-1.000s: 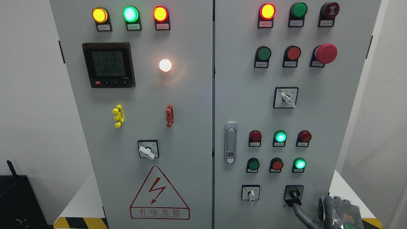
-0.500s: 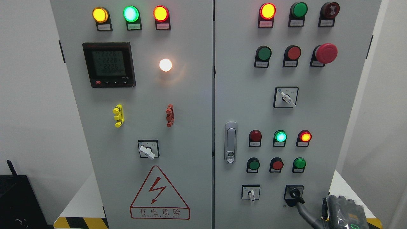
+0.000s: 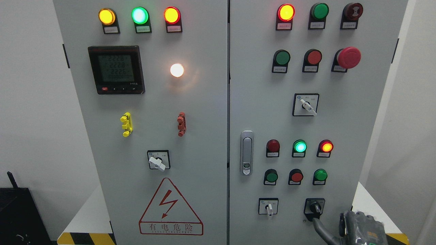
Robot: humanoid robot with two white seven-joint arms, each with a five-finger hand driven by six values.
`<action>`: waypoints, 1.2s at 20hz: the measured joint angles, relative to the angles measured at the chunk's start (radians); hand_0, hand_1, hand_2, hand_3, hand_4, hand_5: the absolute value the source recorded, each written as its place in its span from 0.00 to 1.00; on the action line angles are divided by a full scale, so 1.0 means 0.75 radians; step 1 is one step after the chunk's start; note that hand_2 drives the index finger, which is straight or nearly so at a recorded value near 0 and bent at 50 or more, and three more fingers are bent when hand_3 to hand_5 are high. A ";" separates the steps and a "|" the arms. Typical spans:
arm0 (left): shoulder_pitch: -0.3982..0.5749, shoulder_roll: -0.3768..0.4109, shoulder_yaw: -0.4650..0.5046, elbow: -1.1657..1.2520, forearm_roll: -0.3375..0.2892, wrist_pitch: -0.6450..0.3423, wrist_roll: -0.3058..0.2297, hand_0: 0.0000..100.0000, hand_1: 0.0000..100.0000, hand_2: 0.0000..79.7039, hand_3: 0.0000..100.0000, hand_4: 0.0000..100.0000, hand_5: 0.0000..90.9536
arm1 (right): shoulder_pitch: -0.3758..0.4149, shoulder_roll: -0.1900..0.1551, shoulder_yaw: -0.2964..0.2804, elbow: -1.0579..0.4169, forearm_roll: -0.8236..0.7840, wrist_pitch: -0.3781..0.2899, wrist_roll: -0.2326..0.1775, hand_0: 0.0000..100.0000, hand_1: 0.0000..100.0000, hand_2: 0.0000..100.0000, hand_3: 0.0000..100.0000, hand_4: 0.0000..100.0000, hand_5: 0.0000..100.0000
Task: Flip black knob to close circuit
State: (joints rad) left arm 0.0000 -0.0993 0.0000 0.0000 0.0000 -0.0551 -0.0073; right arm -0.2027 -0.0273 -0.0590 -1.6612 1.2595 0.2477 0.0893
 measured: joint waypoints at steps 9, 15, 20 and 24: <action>0.000 0.000 0.000 0.000 0.000 0.000 0.000 0.00 0.00 0.00 0.05 0.03 0.00 | 0.132 0.041 0.035 -0.073 -0.245 -0.086 -0.013 0.00 0.00 0.58 0.86 0.71 0.63; 0.000 0.000 0.000 0.000 0.000 0.000 0.000 0.00 0.00 0.00 0.05 0.03 0.00 | 0.308 0.068 -0.024 -0.206 -0.832 -0.226 0.130 0.00 0.01 0.07 0.18 0.13 0.02; 0.000 0.000 0.000 0.000 0.000 0.000 0.000 0.00 0.00 0.00 0.05 0.03 0.00 | 0.422 0.083 -0.124 -0.295 -1.344 -0.241 0.375 0.00 0.00 0.00 0.02 0.00 0.00; 0.000 0.000 0.000 0.000 0.000 0.000 0.000 0.00 0.00 0.00 0.05 0.03 0.00 | 0.507 0.090 -0.204 -0.347 -1.690 -0.246 0.455 0.00 0.00 0.00 0.04 0.02 0.00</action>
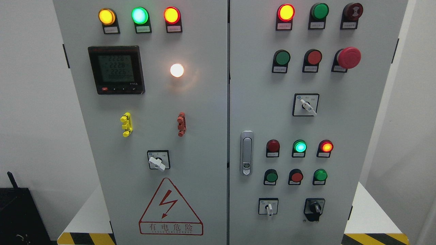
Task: Flip black knob to close circuit
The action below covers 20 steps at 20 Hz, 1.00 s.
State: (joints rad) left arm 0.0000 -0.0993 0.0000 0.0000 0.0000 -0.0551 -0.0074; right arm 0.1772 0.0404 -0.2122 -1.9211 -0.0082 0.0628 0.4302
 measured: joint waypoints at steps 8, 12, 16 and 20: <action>0.000 0.000 0.000 0.000 0.000 0.000 0.000 0.00 0.00 0.00 0.05 0.03 0.00 | 0.187 0.029 -0.103 -0.085 -0.334 -0.022 0.125 0.00 0.00 0.00 0.04 0.02 0.00; 0.000 0.000 0.000 0.000 0.000 0.000 0.000 0.00 0.00 0.00 0.05 0.03 0.00 | 0.253 0.044 -0.125 -0.107 -0.387 -0.050 0.180 0.00 0.00 0.00 0.05 0.02 0.00; 0.000 0.000 0.000 0.000 0.000 0.000 0.000 0.00 0.00 0.00 0.05 0.03 0.00 | 0.301 0.054 -0.139 -0.122 -0.413 -0.059 0.216 0.00 0.00 0.00 0.04 0.02 0.00; 0.000 0.000 0.000 0.000 0.000 0.000 0.000 0.00 0.00 0.00 0.05 0.03 0.00 | 0.328 0.061 -0.148 -0.133 -0.425 -0.061 0.239 0.00 0.00 0.00 0.03 0.02 0.00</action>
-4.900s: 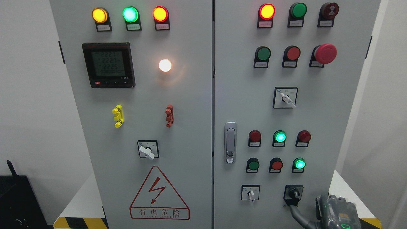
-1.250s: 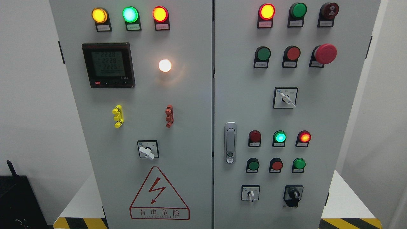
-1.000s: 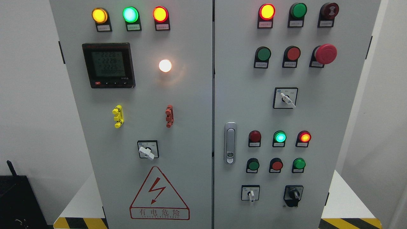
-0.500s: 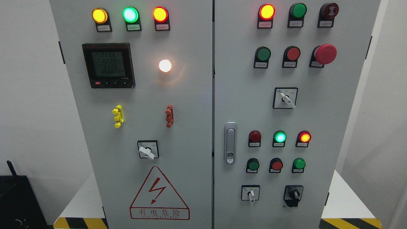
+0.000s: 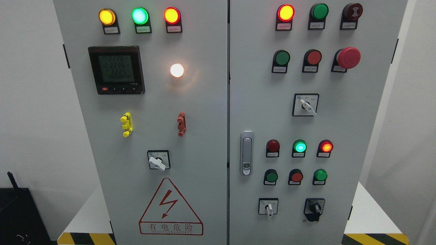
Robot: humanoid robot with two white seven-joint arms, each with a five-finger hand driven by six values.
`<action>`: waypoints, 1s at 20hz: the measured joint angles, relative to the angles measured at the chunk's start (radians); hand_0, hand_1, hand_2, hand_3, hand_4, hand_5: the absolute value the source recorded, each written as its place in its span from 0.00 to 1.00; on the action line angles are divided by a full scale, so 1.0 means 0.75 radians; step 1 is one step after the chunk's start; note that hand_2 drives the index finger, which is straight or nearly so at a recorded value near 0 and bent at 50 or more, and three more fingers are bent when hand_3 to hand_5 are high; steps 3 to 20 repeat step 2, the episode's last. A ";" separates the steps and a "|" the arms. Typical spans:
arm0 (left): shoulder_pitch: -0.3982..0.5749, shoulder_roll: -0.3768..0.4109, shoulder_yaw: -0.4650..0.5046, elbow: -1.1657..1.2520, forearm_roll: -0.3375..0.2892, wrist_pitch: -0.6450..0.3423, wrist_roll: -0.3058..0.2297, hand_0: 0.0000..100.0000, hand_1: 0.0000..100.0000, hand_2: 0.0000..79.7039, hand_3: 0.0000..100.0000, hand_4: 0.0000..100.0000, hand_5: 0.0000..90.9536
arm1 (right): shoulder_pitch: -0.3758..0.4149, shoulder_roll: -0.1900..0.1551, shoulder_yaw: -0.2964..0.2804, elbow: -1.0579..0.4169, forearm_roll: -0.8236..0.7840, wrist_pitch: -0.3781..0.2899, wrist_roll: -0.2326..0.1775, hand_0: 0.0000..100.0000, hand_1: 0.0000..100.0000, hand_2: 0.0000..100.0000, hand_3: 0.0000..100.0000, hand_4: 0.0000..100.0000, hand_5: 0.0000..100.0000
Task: Flip black knob to close circuit
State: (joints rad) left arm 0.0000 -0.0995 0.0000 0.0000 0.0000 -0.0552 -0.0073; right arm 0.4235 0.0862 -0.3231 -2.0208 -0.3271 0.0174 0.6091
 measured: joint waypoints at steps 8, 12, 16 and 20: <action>0.000 0.000 0.000 0.000 0.000 0.000 0.000 0.00 0.00 0.00 0.05 0.03 0.00 | 0.009 0.003 -0.004 -0.004 -0.004 0.000 0.008 0.00 0.00 0.00 0.04 0.02 0.00; 0.000 0.000 0.000 0.000 0.000 0.000 0.000 0.00 0.00 0.00 0.05 0.03 0.00 | 0.009 0.003 -0.004 -0.004 -0.004 0.000 0.008 0.00 0.00 0.00 0.04 0.02 0.00; 0.000 0.000 0.000 0.000 0.000 0.000 0.000 0.00 0.00 0.00 0.05 0.03 0.00 | 0.009 0.003 -0.004 -0.004 -0.004 0.000 0.008 0.00 0.00 0.00 0.04 0.02 0.00; 0.000 0.000 0.000 0.000 0.000 0.000 0.000 0.00 0.00 0.00 0.05 0.03 0.00 | 0.009 0.003 -0.004 -0.004 -0.004 0.000 0.008 0.00 0.00 0.00 0.04 0.02 0.00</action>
